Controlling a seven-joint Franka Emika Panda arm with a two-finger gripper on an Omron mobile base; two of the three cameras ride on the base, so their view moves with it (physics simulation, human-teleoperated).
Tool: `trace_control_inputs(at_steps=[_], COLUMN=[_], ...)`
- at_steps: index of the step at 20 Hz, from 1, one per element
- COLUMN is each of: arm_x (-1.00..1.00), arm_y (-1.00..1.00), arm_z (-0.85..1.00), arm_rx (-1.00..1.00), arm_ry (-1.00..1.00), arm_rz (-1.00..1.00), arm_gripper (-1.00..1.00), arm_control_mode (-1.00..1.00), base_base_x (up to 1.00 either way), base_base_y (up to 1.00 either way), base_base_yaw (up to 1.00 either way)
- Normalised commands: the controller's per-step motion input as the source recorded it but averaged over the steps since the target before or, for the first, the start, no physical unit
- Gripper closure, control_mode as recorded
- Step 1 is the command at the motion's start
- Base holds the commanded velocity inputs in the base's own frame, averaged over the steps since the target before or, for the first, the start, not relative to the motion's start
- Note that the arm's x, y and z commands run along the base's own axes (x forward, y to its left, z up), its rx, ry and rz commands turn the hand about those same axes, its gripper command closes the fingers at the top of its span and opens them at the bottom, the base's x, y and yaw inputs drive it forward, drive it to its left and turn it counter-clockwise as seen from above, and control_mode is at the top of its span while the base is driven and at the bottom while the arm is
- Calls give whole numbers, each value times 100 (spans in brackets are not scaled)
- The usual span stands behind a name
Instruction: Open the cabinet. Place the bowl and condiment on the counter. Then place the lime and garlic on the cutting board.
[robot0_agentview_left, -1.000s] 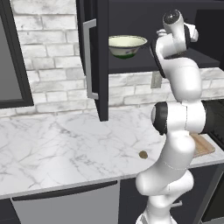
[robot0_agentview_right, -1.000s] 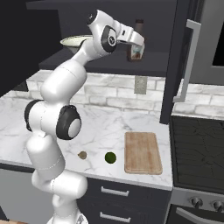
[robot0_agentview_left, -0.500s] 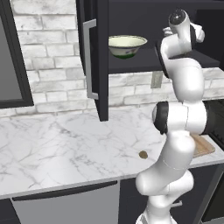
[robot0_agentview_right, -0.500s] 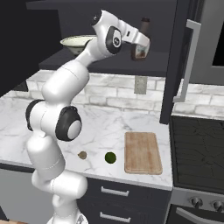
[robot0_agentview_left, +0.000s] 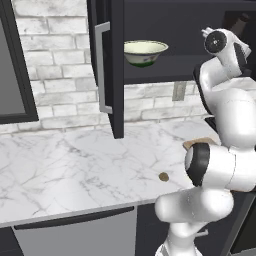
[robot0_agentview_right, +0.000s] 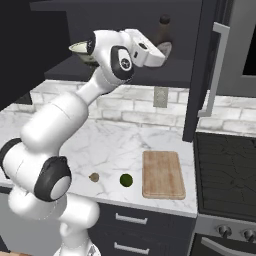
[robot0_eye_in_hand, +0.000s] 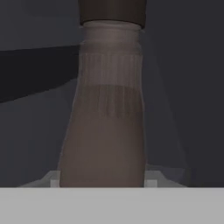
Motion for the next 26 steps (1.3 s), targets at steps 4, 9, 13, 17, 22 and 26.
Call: trace_control_inputs(at_steps=[4,9,13,17,22,26], arm_x=[-100,-100,-100,-96,-88,-77], arm_y=[6,19,32,39,41,35], arm_z=[23,81,53,2,-5,-11], arm_rx=[0,-1,-9,-14,-12,-6], arm_ry=[-30,-8,0,12,15,12], arm_rz=[-9,-7,-5,-3,-1,0], arm_gripper=[100,100,100,100,100,100], arm_control_mode=[-100,-100,-100,-100,-100,-100], base_base_x=[0,0,0,0,0,0], base_base_y=[0,0,0,0,0,0], base_base_yaw=[0,0,0,0,0,0])
